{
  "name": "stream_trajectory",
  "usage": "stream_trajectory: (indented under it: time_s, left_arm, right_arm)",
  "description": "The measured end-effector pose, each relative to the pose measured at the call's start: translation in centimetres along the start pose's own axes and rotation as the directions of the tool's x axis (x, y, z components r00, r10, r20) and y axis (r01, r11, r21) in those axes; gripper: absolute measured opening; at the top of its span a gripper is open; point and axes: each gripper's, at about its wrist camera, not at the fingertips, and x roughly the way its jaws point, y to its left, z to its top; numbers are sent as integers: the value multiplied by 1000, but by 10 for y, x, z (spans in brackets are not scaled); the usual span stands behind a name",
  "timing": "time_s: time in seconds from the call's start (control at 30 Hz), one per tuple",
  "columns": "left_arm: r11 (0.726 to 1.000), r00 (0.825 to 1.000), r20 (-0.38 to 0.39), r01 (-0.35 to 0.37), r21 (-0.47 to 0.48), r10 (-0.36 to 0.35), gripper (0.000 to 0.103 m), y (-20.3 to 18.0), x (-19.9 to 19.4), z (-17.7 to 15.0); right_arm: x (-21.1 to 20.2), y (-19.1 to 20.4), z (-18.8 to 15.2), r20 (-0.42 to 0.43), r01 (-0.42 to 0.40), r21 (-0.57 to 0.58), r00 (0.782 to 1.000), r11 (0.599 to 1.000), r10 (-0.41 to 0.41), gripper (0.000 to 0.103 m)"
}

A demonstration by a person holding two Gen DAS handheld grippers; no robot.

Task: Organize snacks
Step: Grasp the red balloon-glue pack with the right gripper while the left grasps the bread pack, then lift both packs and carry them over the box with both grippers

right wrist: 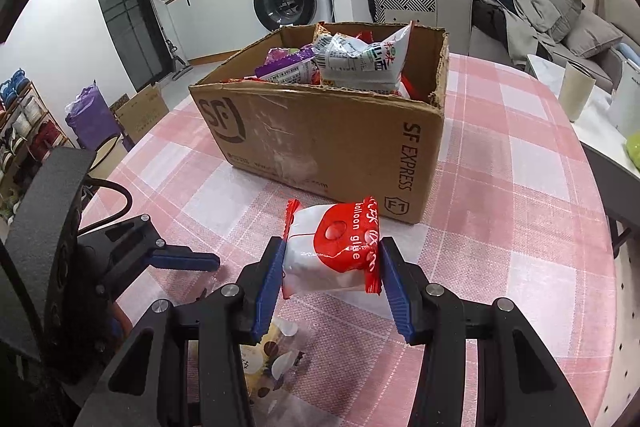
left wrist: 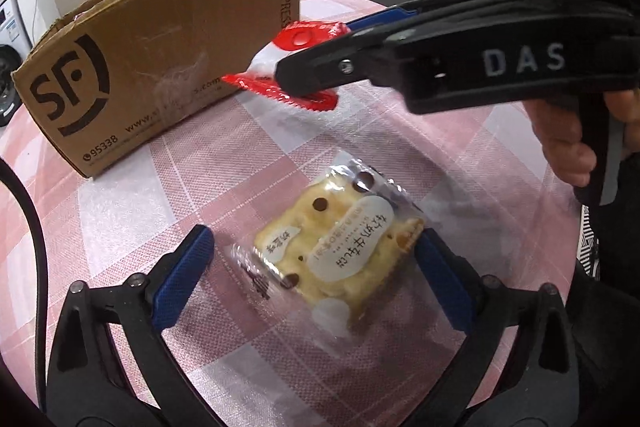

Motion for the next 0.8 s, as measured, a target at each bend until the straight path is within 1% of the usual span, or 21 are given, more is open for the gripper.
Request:
stream_trajectory:
  time_s: [0.03,0.13,0.2,0.27,0.33,0.4,0.53,0.63,0.8]
  left_arm:
    - [1000,1000,2,-4,-6,4,94,1,1,0]
    - [1000,1000,12,-14,-11,15,83,3,0,0]
    - [1000,1000,24,-11,-12,11,64,5,-2,1]
    - [1000,1000,28,0,-22,1,57,9,-4,2]
    - [999,999,32,27,-35,-25,57,13,-6,2]
    - [999,999,42,34,-32,-32,57,13,-8,2]
    - [999,998,63,32,-32,-30,57,17,-15,1]
    - [998,997,79,28,-53,-24,57,23,-18,5]
    - [996,994,111,11,-83,-2,57,36,-31,9]
  right_arm:
    - [0,-1,0,2,-3,2,1000,1000,3,48]
    - [-1,-2,0,4,-2,3,1000,1000,2,48]
    - [0,-3,0,1,-2,4,1000,1000,2,48]
    - [1,-4,0,0,-2,9,1000,1000,2,48]
    - [0,-4,0,2,-2,10,1000,1000,2,48]
    - [-1,-5,0,5,-3,12,1000,1000,3,48]
    - [-3,-4,0,12,-4,10,1000,1000,4,48]
    - [-5,-3,1,21,-7,6,1000,1000,7,48]
    - [-14,-2,3,59,-8,2,998,1000,8,48]
